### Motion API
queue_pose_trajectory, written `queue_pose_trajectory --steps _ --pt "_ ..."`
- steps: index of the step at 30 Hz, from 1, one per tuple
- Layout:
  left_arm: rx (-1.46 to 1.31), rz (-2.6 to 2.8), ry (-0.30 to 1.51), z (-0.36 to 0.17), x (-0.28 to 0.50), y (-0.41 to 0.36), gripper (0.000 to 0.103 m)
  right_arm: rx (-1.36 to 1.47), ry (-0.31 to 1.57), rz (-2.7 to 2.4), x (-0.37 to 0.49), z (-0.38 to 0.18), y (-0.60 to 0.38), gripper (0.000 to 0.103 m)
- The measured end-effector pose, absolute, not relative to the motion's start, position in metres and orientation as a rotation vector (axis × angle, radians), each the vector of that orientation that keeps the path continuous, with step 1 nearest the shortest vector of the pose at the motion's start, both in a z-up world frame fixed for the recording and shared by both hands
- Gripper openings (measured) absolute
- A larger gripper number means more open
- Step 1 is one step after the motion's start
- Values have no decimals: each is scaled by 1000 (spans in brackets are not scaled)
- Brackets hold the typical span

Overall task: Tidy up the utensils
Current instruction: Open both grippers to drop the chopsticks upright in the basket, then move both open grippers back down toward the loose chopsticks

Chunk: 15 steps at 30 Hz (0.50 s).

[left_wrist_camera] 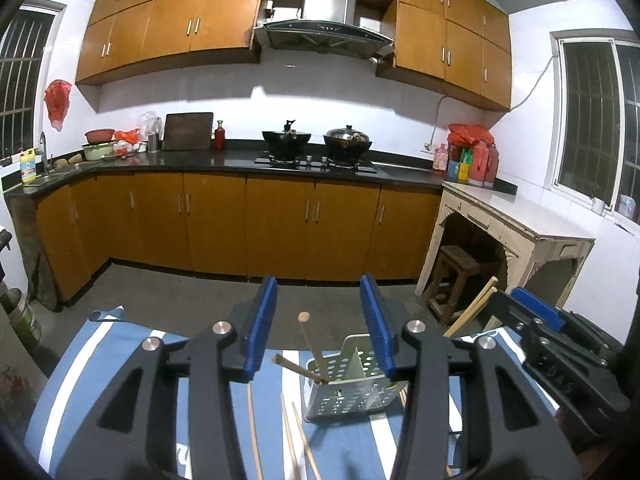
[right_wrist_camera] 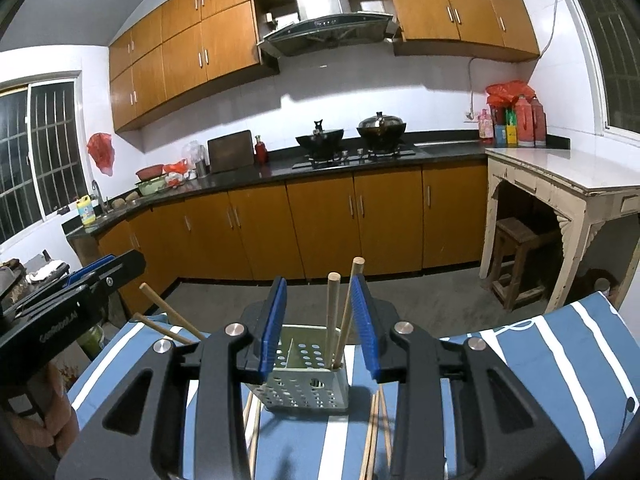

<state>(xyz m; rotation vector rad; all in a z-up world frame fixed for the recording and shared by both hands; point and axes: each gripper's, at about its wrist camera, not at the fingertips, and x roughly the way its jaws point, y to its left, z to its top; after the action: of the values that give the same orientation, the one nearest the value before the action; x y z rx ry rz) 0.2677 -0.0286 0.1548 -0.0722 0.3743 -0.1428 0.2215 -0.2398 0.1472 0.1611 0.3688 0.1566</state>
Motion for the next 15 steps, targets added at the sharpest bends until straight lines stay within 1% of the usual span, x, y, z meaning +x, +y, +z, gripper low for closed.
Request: queue_pose_trajectory --steps 8,15 --pt "-56 -116 328 171 230 -20 52 163 341 136 187 154 -257 37" --pt "-15 -94 314 163 182 -9 58 157 370 79 154 130 -286 38"
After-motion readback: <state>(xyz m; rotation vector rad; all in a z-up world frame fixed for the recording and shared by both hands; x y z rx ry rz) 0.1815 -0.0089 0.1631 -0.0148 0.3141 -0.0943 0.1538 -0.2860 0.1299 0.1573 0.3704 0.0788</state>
